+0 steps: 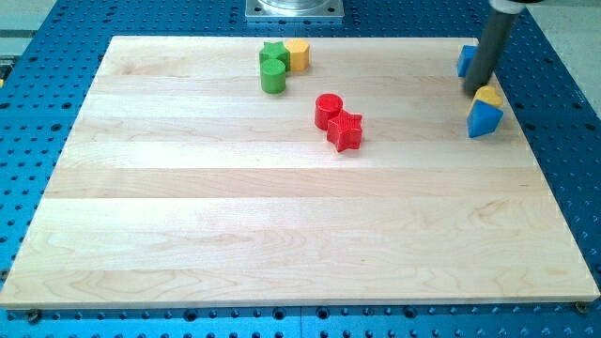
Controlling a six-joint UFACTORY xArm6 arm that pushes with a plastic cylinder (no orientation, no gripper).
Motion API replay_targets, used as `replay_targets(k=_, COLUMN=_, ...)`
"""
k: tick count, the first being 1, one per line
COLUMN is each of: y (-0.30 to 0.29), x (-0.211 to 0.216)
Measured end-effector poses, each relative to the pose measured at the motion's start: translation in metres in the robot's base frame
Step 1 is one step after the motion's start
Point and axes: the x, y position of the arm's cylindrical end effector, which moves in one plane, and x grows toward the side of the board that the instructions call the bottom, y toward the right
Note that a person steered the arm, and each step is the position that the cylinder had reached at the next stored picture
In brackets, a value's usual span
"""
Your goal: Push the heart diagonal to the red star
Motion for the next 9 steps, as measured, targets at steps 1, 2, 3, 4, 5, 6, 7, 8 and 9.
replay_targets(k=1, y=0.064, x=0.001)
replay_targets(k=2, y=0.064, x=0.006)
replay_targets(k=3, y=0.064, x=0.056)
replay_targets(k=4, y=0.056, x=0.071)
replay_targets(k=5, y=0.051, x=0.068)
replay_targets(k=6, y=0.051, x=0.068)
replay_targets(k=7, y=0.039, x=0.059)
replay_targets(k=8, y=-0.016, x=0.049)
replay_targets(k=9, y=-0.079, x=0.044)
